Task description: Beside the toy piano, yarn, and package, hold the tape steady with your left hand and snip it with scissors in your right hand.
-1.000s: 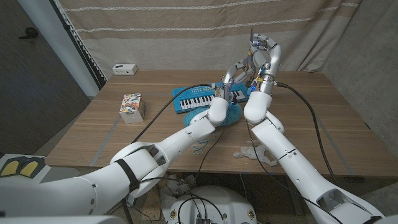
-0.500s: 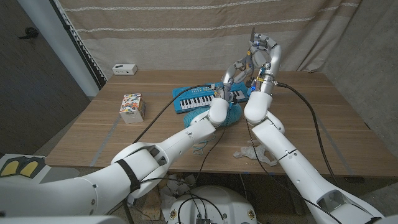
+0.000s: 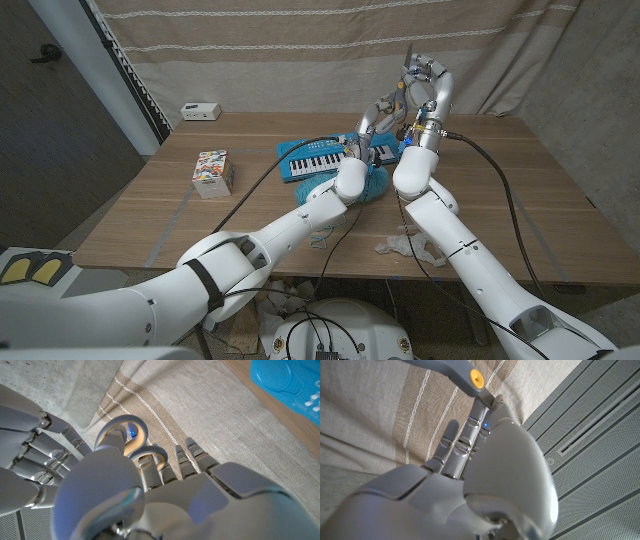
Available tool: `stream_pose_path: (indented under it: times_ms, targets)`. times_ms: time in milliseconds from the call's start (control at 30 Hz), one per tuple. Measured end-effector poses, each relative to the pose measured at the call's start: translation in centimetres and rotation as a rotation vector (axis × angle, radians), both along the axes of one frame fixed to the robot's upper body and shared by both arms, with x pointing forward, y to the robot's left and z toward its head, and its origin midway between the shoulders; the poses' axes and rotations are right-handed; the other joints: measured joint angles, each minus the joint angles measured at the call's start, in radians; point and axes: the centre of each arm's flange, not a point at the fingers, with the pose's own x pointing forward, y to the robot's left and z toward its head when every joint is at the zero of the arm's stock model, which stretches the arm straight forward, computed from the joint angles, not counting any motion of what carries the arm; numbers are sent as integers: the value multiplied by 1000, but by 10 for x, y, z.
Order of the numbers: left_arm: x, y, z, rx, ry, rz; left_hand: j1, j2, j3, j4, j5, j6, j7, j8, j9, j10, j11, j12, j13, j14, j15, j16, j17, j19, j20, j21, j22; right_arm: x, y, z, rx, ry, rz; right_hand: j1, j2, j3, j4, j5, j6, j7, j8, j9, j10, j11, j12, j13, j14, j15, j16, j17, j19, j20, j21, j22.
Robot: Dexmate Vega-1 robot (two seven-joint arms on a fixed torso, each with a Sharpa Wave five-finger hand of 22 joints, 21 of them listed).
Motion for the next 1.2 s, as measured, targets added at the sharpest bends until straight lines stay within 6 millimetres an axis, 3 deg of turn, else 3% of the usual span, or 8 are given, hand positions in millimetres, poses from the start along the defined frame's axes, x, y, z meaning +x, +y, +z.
stream_pose_path:
  times_ms: [500,733,867,933,1033,1200]
  targets:
    - [4,0,0,-15,22,-6,5,5,0,0,0,-11,0,56,83,-10,-10,-9,4,0,0,0,0,0,0,0,0,4,-1,0,11,11,19,-5,5,5,6,0,-9,9,-5,5,12,-1,-22,-19,7,7,7,-9,-12,-1,0,-5]
    - [5,-2,1,-24,28,-12,5,5,0,0,0,-20,2,83,119,-11,-11,-12,4,0,0,0,0,0,0,0,0,5,-2,0,7,14,25,-35,33,-7,34,-1,-40,29,-24,3,-10,6,-61,-46,-7,-7,-22,-31,-12,-1,-14,-13]
    - [5,-3,2,-28,29,-15,5,5,0,0,0,-20,2,89,128,-13,-13,-12,4,0,0,0,0,0,0,0,0,6,-3,0,0,18,25,-160,19,-37,79,1,-93,33,-48,-3,-54,13,-120,-85,-36,-29,-59,-62,13,-3,-57,-18]
    - [7,-2,2,-31,33,-13,5,5,2,-2,0,-20,2,90,132,-13,-13,-12,4,0,0,0,0,0,0,0,0,7,-3,0,-4,19,25,-249,11,-59,114,9,-122,34,-59,-7,-79,17,-151,-100,-82,-11,-85,-85,27,-3,-82,-18]
    - [7,-3,2,-32,35,-12,5,5,4,-4,0,-30,0,97,138,-13,-13,-12,4,0,0,0,0,0,0,0,0,8,-4,1,-11,17,28,-367,-39,-113,153,36,-179,44,-72,-16,-130,29,-211,-127,-175,19,-133,-124,57,-5,-132,-18]
    - [8,-3,2,-32,37,-10,5,5,4,-4,0,-30,0,106,151,-13,-13,-12,4,0,0,0,0,0,0,0,0,9,-4,1,-23,17,36,-467,-97,-158,174,81,-277,61,-86,-25,-206,65,-284,-150,-300,58,-170,-158,62,-7,-193,-18]
